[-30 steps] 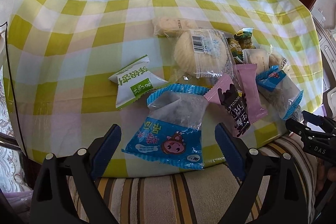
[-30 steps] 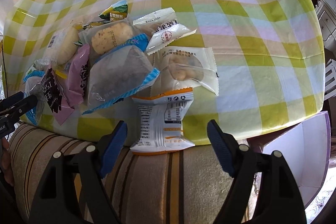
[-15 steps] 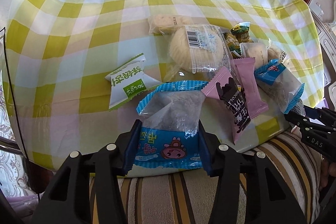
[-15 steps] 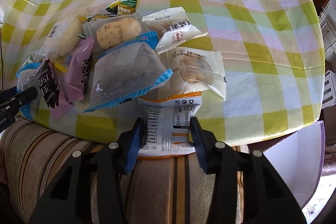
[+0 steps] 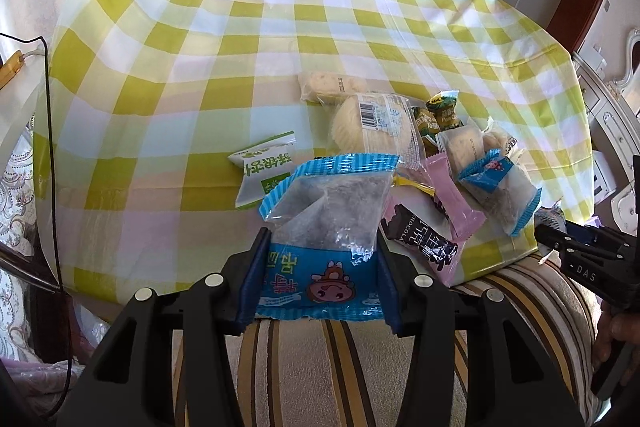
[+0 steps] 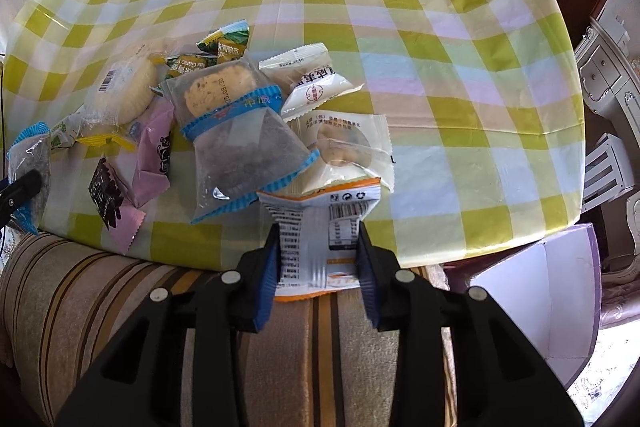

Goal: Organize snacks
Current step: 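Lift both held snacks and carry them over the open box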

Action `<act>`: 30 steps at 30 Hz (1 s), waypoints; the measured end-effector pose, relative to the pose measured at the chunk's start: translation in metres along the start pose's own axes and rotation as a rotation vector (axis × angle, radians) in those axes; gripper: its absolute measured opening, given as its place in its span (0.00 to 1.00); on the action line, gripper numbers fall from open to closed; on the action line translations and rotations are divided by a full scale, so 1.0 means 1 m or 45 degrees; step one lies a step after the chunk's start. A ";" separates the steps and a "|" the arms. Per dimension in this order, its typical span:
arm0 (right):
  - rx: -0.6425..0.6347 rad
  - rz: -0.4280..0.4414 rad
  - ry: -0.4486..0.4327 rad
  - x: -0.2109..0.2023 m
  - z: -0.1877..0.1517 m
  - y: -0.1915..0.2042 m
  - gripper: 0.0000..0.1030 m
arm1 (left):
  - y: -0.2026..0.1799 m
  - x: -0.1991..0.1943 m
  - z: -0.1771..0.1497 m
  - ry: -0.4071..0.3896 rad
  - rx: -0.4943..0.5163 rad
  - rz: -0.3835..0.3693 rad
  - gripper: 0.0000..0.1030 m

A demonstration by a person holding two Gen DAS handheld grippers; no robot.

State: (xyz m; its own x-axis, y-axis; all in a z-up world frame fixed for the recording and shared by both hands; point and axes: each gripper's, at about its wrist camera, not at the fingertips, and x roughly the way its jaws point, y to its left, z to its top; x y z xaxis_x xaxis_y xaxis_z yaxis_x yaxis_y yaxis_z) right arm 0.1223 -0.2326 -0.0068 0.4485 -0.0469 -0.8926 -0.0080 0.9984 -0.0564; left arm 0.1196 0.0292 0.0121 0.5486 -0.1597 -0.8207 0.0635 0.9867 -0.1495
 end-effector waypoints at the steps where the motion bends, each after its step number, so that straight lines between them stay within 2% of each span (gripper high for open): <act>1: -0.003 -0.006 -0.027 -0.004 0.001 0.000 0.34 | 0.001 -0.003 0.001 -0.020 -0.013 -0.004 0.45; 7: 0.006 -0.038 -0.164 -0.026 0.007 -0.001 0.34 | 0.007 -0.023 0.006 -0.146 -0.082 -0.020 0.45; 12: 0.020 -0.045 -0.242 -0.038 0.012 -0.005 0.34 | 0.009 -0.034 0.010 -0.205 -0.113 -0.022 0.44; 22: 0.062 -0.047 -0.305 -0.052 0.017 -0.016 0.34 | -0.006 -0.049 0.015 -0.278 -0.086 -0.022 0.44; 30: 0.110 -0.069 -0.351 -0.067 0.021 -0.035 0.34 | -0.039 -0.056 0.023 -0.304 -0.010 -0.072 0.44</act>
State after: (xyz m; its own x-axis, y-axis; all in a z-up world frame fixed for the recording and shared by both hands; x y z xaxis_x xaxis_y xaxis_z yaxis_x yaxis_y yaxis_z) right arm 0.1119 -0.2636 0.0643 0.6723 -0.1013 -0.7333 0.0934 0.9943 -0.0517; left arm 0.1058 0.0007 0.0761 0.7259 -0.2023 -0.6574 0.0942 0.9760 -0.1964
